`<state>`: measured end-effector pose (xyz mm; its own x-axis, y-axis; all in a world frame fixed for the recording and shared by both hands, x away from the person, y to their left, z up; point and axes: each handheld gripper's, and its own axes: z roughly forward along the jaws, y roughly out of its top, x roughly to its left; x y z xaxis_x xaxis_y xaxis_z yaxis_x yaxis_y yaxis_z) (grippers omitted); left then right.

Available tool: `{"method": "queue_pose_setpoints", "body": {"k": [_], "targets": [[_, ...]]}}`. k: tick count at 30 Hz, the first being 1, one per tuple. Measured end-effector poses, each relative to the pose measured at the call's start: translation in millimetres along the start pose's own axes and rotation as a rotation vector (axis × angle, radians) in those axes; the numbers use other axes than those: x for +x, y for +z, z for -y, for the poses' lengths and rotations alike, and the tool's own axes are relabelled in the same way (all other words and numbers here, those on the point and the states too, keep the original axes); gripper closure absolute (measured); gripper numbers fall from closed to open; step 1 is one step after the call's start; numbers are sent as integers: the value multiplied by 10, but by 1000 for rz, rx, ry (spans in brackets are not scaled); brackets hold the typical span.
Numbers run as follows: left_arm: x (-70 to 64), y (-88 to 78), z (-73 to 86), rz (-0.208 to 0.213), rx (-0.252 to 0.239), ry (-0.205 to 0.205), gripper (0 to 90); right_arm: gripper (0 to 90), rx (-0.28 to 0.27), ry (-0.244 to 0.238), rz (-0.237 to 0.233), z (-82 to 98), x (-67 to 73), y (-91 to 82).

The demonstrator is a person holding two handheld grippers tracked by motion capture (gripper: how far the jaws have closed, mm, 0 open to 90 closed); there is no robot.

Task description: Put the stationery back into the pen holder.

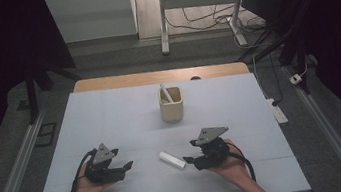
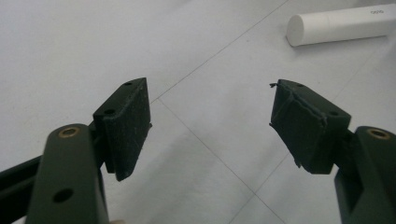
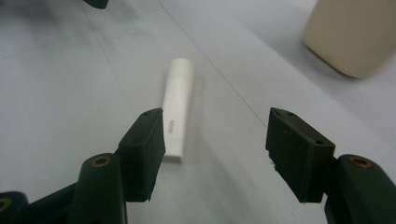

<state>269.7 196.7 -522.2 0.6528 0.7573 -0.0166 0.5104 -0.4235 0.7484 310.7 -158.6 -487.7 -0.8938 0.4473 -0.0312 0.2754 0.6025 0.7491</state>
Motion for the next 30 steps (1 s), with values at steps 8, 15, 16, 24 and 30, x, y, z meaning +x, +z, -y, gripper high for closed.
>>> {"method": "queue_pose_setpoints", "body": {"k": [8,15,16,24,30], "targets": [[-3,1,-5,7,0,7,280,360,29,-18,-36,-154,74,238],[1,4,-6,8,-1,6,280,359,41,-22,-57,-258,88,422],[0,3,-6,8,-1,6,280,359,44,-16,-61,-276,89,447],[-1,-2,-8,4,-2,10,279,351,76,-43,-75,-397,127,688],[5,3,-4,6,1,11,279,349,124,-35,-79,-404,130,844]]}}
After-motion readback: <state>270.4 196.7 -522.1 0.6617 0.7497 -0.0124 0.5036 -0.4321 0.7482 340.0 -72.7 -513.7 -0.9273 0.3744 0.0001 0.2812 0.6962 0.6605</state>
